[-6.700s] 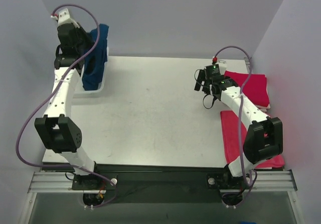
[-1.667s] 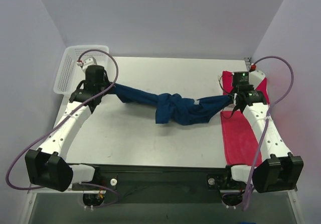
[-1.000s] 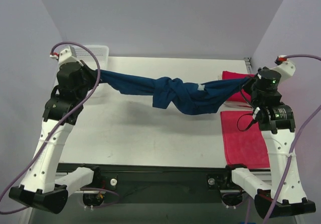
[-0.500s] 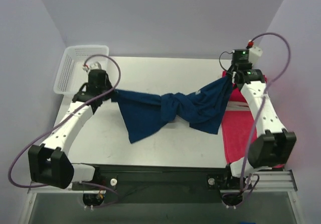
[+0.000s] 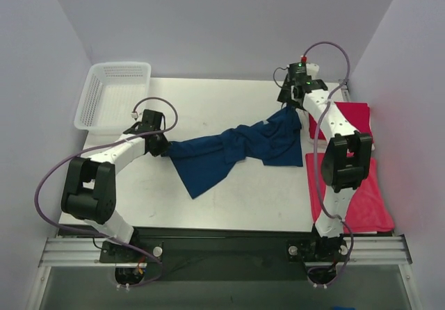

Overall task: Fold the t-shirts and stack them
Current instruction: Flatten out the tshirt

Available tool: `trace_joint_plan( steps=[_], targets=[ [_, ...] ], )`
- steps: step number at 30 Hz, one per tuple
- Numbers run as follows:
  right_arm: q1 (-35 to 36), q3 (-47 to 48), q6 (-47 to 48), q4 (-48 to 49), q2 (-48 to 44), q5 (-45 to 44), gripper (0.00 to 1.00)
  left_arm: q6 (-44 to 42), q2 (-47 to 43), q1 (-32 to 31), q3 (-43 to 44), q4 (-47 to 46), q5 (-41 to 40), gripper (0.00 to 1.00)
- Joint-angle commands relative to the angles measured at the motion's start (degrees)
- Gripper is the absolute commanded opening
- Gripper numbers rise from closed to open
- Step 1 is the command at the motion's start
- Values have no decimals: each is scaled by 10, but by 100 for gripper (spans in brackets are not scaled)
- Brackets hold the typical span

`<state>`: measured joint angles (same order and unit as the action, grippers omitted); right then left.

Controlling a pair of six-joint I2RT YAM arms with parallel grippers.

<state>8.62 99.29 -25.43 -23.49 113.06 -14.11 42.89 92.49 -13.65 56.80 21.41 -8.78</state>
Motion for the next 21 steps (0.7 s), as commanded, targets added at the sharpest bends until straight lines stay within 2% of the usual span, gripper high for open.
trace_joint_plan(
  steps=[1,5,6,8,17,21],
  targets=[
    [94,-36,25,-8,-72,14,62,9,10,5,32,-34,-29,0],
    [167,-155,8,18,-107,52,51,10,35,10,55,-44,-39,0],
    [182,-170,6,30,-112,64,45,10,48,11,71,-45,-41,0],
    [217,-190,-8,37,-117,72,42,5,61,12,89,-44,-52,0],
    [287,-218,-17,57,-89,106,43,-4,93,26,114,-42,-56,0],
    [315,-206,-18,61,-72,106,49,-5,101,28,111,-44,-46,0]
  ],
)
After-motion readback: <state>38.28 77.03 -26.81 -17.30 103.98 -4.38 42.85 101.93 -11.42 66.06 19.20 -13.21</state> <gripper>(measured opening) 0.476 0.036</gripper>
